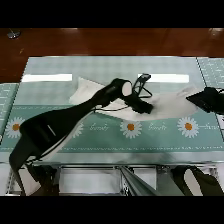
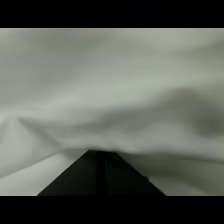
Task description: Fold the shirts.
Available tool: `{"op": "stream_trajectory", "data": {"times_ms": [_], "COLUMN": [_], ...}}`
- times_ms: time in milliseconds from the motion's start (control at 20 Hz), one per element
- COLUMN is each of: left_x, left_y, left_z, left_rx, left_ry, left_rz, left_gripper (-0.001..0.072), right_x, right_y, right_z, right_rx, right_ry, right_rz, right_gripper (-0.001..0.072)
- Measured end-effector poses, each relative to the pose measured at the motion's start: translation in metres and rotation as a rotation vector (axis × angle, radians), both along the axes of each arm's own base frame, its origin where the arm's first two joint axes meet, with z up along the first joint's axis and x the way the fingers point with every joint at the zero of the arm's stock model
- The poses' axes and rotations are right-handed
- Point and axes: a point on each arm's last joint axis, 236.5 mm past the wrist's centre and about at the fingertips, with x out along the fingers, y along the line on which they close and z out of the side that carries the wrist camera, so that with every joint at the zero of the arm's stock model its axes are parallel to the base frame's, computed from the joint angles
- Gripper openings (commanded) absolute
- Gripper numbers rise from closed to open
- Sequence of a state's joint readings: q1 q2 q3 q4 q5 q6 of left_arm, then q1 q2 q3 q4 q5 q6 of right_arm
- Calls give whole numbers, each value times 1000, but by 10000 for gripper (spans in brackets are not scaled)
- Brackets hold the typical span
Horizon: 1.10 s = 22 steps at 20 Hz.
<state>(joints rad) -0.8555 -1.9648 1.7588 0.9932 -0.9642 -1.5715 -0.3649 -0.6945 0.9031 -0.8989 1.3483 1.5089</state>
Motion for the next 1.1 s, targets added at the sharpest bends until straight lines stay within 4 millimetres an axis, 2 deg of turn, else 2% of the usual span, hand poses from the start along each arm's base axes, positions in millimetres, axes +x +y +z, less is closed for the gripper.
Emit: {"op": "stream_trajectory", "data": {"times_ms": [100, 200, 300, 450, 550, 650, 700, 800, 850, 950, 1000, 1100], "left_x": [-21, -23, -6, 48, 88, 130, 146, 175, 182, 183, 178, 154], "left_y": [-28, -41, -36, 2, 43, 100, 131, 205, 239, 305, 334, 386], "left_z": [6, 21, 34, 61, 89, 121, 138, 179, 201, 247, 269, 307], "left_rx": [-69, -130, -160, -194, -218, -222, -219, -195, -188, -171, -163, -142], "left_ry": [61, 96, 134, 158, 143, 88, 51, -51, -110, -232, -296, -415], "left_rz": [-23, -16, 32, 138, 212, 299, 340, 435, 476, 552, 585, 649], "left_gripper": [20, 20, 20, 20, 20, 20, 20, 20, 20, 21, 20, 21], "right_x": [0, -1, -1, -1, 1, 5, 7, 12, 15, 25, 32, 50], "right_y": [3, 5, 7, 8, 11, 16, 20, 31, 40, 65, 82, 120], "right_z": [3, 5, 6, 8, 11, 18, 23, 31, 34, 37, 38, 38], "right_rx": [11, 18, 24, 32, 48, 77, 95, 122, 134, 159, 173, 195], "right_ry": [-10, -16, -20, -22, -35, -62, -79, -113, -124, -137, -139, -136], "right_rz": [5, 10, 12, 15, 17, 19, 24, 45, 67, 123, 158, 229], "right_gripper": [29, 29, 29, 29, 28, 28, 28, 28, 28, 29, 29, 28]}}
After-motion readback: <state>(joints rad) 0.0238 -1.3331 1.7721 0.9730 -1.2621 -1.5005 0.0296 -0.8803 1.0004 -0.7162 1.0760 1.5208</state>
